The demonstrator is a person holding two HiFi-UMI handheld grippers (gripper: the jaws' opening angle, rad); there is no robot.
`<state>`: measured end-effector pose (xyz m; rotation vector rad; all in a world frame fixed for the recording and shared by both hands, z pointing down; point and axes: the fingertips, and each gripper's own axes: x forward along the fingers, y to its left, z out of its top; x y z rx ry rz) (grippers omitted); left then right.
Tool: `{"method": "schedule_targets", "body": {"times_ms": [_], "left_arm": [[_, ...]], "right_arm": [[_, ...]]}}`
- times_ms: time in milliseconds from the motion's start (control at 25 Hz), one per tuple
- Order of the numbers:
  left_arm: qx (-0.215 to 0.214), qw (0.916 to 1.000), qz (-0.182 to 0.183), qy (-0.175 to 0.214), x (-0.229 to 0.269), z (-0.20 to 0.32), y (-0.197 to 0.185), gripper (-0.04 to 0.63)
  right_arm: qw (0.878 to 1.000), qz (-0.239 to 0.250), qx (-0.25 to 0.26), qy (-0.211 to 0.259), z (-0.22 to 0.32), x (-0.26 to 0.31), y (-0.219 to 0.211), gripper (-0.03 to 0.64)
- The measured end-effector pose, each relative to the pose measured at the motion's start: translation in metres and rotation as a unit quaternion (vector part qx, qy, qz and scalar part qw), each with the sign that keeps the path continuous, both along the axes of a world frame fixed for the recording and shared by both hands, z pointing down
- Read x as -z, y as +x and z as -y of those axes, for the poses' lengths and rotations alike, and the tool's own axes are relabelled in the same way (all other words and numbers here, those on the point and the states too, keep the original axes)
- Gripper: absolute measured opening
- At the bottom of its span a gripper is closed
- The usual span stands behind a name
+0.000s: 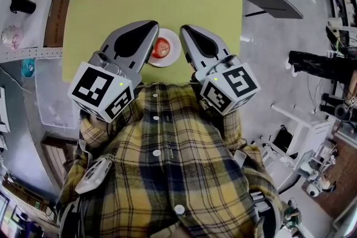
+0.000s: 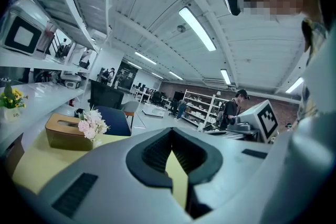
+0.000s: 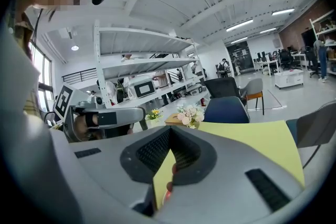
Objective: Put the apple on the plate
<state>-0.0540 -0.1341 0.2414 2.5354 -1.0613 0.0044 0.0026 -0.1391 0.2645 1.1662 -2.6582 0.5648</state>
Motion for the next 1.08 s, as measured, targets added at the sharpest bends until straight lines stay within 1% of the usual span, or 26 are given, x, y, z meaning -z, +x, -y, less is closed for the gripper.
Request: {"method": "schedule_targets", "body": {"times_ms": [1080], "left_arm": [[0.003, 1.0, -0.001, -0.004, 0.0, 0.004, -0.011, 0.008]], "right_arm": [[1.0, -0.007, 0.006, -0.006, 0.004, -0.004, -0.009, -0.003]]}}
